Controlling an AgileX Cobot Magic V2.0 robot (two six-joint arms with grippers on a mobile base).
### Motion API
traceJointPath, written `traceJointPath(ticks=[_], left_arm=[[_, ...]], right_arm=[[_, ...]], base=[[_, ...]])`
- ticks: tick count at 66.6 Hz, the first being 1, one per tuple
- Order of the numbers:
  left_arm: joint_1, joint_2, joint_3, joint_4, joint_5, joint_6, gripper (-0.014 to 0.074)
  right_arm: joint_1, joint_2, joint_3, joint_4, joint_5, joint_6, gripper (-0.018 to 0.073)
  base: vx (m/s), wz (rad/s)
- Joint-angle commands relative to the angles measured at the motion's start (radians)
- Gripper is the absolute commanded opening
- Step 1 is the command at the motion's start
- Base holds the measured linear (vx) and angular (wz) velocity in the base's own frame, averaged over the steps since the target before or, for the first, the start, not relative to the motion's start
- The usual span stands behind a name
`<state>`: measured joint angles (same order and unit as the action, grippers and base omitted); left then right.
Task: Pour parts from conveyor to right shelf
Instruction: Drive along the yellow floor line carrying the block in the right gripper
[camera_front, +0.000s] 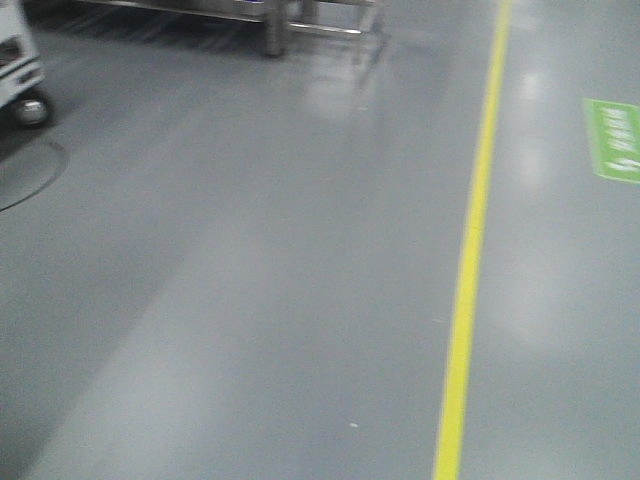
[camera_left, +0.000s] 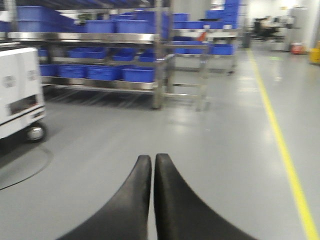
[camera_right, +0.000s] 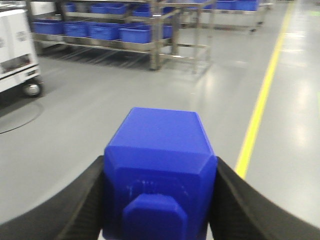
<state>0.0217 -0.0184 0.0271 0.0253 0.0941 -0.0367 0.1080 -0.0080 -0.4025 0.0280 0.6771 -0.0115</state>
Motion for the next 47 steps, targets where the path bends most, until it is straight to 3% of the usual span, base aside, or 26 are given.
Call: traceJointPath(ticks=[1, 27, 47], left_arm=[[-0.008, -0.006, -0.02, -0.006, -0.071, -0.007, -0.0006], [-0.008, -0.006, -0.02, -0.006, -0.071, -0.007, -0.0006], [-0.008, -0.006, -0.02, -0.006, -0.071, -0.007, -0.0006]], right_arm=[[-0.004, 0.015, -0.025, -0.006, -0.076, -0.002, -0.0005], [-0.004, 0.015, -0.025, -0.005, -0.076, -0.002, -0.0005], [-0.004, 0.015, -0.025, -0.005, -0.076, -0.002, -0.0005]], base=[[-0.13, -0.92], [-0.11, -0.8], [-0.06, -0.24]])
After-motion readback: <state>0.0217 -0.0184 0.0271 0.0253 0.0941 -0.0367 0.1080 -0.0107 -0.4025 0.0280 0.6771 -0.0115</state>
